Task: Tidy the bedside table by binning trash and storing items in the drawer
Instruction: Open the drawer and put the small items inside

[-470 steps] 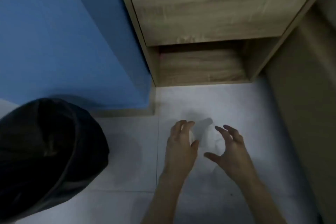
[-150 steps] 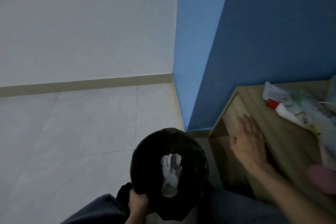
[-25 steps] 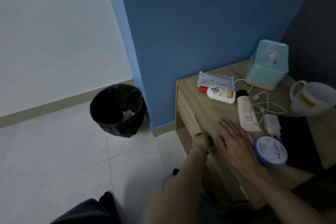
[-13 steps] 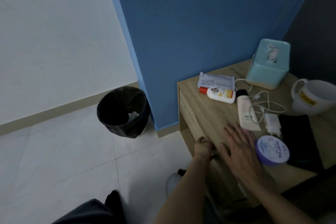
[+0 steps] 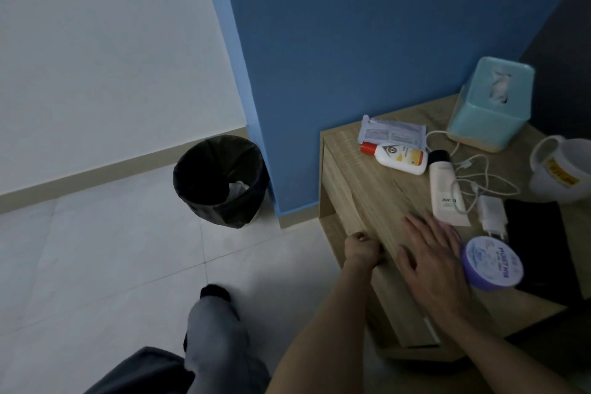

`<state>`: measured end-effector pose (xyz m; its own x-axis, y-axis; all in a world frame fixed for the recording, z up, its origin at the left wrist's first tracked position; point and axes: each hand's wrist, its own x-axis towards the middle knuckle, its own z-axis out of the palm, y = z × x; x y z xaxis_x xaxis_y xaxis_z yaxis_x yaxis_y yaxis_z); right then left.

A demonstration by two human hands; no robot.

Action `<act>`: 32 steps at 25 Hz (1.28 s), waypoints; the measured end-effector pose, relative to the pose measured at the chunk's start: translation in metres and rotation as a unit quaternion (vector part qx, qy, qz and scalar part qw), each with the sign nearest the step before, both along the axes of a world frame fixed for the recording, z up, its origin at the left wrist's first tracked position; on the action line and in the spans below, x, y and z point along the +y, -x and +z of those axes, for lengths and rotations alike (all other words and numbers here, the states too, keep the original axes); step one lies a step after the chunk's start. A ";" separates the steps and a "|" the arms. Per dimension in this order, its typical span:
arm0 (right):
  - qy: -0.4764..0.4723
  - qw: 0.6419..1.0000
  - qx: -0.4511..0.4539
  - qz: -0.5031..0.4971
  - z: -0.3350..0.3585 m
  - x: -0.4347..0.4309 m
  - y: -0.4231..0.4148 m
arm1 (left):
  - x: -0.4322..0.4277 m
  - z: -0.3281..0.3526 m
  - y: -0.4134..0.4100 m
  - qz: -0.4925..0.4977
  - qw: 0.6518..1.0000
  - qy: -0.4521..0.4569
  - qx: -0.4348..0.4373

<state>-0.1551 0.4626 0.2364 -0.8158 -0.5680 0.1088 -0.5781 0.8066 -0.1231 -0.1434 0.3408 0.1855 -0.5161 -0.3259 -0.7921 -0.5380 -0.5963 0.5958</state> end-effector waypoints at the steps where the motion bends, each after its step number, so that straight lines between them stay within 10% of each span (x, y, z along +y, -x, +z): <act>1: 0.008 1.000 0.002 0.003 -0.001 0.001 0.000 | 0.000 0.000 0.001 -0.003 1.000 0.006 -0.003; 32: 0.008 1.000 0.004 0.008 0.002 -0.001 -0.001 | -0.098 0.033 -0.117 -0.059 0.987 0.110 -0.098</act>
<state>-0.1542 0.4615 0.2383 -0.8053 -0.5794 0.1252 -0.5924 0.7948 -0.1319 -0.0267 0.2431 0.2186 -0.4048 -0.4471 -0.7977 -0.7138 -0.3907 0.5812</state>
